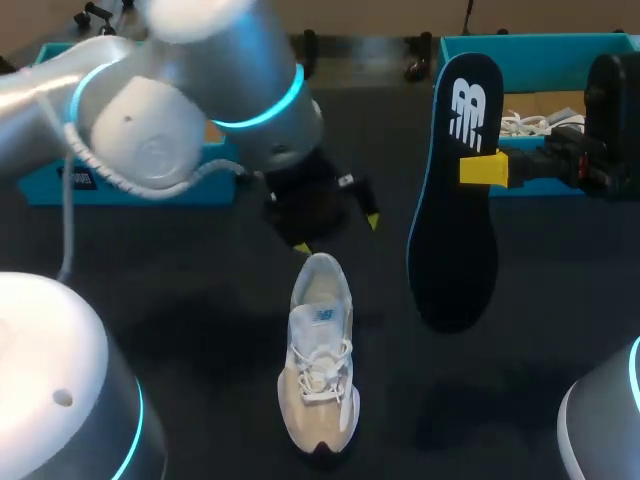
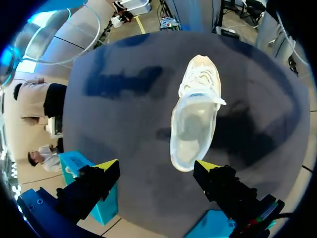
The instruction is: Take the shoe out of the shoebox, open the shoe tongue, remove and reinsert the insole, then place the shoe into the shoebox
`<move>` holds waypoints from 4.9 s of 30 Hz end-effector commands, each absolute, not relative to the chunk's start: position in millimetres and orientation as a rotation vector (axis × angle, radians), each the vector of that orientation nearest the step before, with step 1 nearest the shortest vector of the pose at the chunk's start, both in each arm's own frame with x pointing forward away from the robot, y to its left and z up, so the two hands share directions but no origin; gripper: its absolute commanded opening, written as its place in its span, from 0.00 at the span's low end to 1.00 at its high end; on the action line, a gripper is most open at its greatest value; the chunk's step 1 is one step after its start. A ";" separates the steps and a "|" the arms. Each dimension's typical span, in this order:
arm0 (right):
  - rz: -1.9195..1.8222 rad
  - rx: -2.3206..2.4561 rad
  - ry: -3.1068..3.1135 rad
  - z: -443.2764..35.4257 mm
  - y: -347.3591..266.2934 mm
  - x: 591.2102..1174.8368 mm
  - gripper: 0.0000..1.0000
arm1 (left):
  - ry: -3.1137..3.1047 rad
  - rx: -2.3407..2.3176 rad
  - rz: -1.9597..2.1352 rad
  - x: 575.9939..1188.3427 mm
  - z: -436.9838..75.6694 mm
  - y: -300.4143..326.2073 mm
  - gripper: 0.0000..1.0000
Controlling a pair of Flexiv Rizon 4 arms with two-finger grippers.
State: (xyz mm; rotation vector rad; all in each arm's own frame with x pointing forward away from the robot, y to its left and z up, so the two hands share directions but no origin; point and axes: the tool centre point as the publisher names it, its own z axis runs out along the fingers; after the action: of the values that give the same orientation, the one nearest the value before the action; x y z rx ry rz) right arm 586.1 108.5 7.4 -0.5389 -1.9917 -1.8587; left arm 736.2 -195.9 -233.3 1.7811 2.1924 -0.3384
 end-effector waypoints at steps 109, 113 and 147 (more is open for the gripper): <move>-1.260 -0.883 -1.621 -65.3 150.2 815.0 0.00 | 1.259 1.241 -0.999 766.8 -105.5 -158.7 1.00; -1.225 -0.987 -1.517 -70.2 153.7 821.8 0.00 | 1.243 1.245 -0.992 771.8 -104.4 -163.4 1.00; -1.078 -1.248 -1.264 -91.9 177.3 832.3 0.00 | 1.266 1.152 -1.034 805.7 -107.5 -204.8 1.00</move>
State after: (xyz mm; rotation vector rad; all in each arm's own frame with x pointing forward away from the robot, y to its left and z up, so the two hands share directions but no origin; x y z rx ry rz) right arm 832.4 172.1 -90.7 -1.2375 -1.2702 -1.0765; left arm 800.2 -194.8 -107.2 1.1461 1.2665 -1.0347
